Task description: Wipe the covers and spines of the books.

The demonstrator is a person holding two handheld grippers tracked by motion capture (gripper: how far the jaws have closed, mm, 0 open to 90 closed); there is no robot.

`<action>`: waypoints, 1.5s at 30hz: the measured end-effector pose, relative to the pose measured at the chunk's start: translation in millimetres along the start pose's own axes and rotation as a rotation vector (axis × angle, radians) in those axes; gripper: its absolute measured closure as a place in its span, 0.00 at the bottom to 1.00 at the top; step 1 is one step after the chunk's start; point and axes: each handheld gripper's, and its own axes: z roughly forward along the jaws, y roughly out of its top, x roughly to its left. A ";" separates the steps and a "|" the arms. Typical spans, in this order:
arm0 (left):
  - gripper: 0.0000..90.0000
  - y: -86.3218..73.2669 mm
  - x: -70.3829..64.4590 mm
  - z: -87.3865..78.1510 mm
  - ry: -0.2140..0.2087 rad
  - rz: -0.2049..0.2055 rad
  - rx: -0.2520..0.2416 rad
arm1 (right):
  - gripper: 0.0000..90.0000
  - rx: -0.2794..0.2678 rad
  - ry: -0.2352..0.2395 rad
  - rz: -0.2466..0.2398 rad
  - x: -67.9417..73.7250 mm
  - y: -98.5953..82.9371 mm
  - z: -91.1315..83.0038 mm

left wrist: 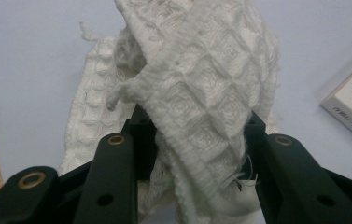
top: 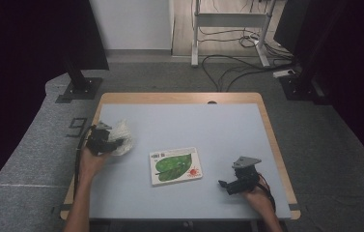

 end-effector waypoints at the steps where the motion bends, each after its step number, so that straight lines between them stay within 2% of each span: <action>1: 0.67 -1.7 0.6 1.8 0.002 -0.003 0.002 | 0.01 0.001 0.000 0.001 0.1 0.0 0.0; 6: 0.67 -10.4 3.0 11.8 -0.001 -0.025 0.013 | 0.01 0.000 0.000 0.001 0.1 0.0 0.0; 11: 0.66 -17.1 3.1 22.2 -0.001 -0.027 0.032 | 0.01 0.000 0.000 0.000 0.2 -0.1 -0.1; 16: 0.62 -18.9 3.7 24.4 -0.001 -0.036 0.030 | 0.01 -0.001 -0.001 0.000 0.2 -0.1 -0.1; 19: 0.50 -18.2 4.3 20.9 -0.004 -0.043 0.011 | 0.01 -0.001 -0.001 0.000 0.3 -0.1 -0.1; 25: 0.19 -16.7 2.8 9.6 -0.010 -0.050 -0.029 | 0.01 0.000 0.000 0.000 0.2 -0.1 -0.1; 28: 0.13 -15.9 1.0 5.3 -0.013 -0.050 -0.042 | 0.01 0.000 0.000 0.000 0.2 -0.1 -0.1; 31: 0.07 -15.2 -1.5 -0.2 -0.021 -0.042 -0.050 | 0.01 -0.001 -0.001 0.000 0.3 -0.1 -0.1; 35: 0.05 -15.3 -6.2 -8.7 -0.049 -0.018 -0.064 | 0.01 -0.001 -0.001 -0.001 0.3 -0.1 -0.1; 43: 0.00 -13.6 -24.2 -29.0 -0.066 0.065 -0.093 | 0.01 -0.001 -0.001 -0.001 0.3 -0.1 -0.1; 45: 0.00 -13.4 -29.3 -33.7 -0.085 0.078 -0.106 | 0.01 -0.001 -0.002 0.000 0.3 -0.1 -0.1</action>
